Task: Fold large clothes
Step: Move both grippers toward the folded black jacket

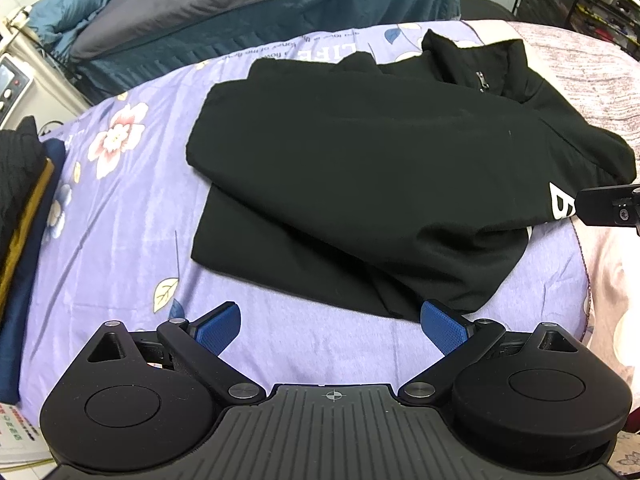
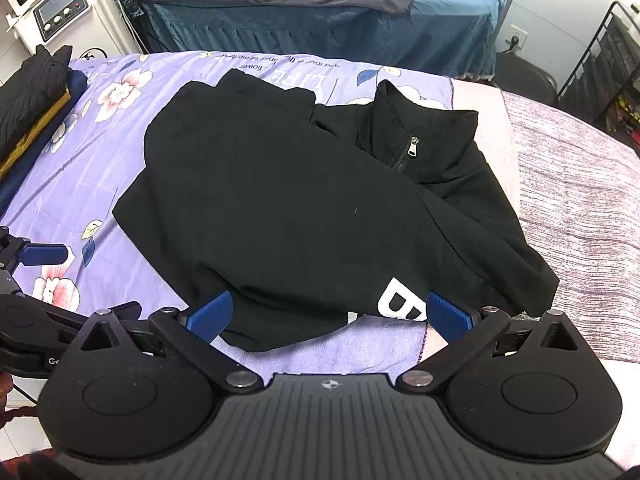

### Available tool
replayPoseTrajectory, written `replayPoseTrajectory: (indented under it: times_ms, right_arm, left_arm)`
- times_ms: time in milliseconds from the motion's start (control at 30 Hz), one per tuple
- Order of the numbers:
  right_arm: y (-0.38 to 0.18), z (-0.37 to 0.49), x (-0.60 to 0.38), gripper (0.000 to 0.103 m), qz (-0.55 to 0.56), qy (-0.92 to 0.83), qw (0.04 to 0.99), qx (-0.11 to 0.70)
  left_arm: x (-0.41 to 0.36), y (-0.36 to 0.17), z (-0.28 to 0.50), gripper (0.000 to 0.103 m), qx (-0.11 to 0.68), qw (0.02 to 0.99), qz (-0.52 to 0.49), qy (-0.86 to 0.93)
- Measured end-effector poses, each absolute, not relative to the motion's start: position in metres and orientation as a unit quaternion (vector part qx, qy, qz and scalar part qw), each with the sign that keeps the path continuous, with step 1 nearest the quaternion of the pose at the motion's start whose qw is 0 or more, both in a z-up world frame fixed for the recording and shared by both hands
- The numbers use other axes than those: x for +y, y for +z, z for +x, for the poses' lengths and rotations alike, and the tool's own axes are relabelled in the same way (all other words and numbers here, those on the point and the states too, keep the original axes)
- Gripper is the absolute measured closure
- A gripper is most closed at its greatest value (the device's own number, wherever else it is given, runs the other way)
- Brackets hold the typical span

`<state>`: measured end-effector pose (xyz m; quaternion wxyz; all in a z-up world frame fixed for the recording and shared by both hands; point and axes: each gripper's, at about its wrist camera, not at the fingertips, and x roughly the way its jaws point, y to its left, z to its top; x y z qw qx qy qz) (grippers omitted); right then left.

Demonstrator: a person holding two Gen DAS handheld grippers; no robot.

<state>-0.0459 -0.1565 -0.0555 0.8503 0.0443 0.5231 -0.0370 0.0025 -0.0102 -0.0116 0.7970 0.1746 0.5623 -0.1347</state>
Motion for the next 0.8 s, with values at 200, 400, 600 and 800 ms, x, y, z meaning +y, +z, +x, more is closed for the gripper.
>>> replayPoseTrajectory:
  times_ms: [200, 400, 600, 800]
  right_arm:
    - [-0.058, -0.046, -0.157, 0.001, 0.045, -0.036, 0.850, 0.524]
    - [-0.065, -0.045, -0.158, 0.001, 0.048, -0.035, 0.847, 0.528]
    - [-0.067, -0.045, -0.158, 0.001, 0.051, -0.034, 0.844, 0.533]
    - [-0.068, -0.044, -0.158, 0.001, 0.051, -0.033, 0.843, 0.535]
  left_arm:
    - [-0.011, -0.012, 0.003, 0.000, 0.565, 0.795, 0.174, -0.135]
    - [-0.014, -0.012, 0.001, 0.000, 0.566, 0.794, 0.174, -0.137]
    - [-0.013, -0.012, 0.001, 0.000, 0.565, 0.795, 0.173, -0.137]
    - [-0.013, -0.013, 0.000, 0.000, 0.566, 0.795, 0.172, -0.137]
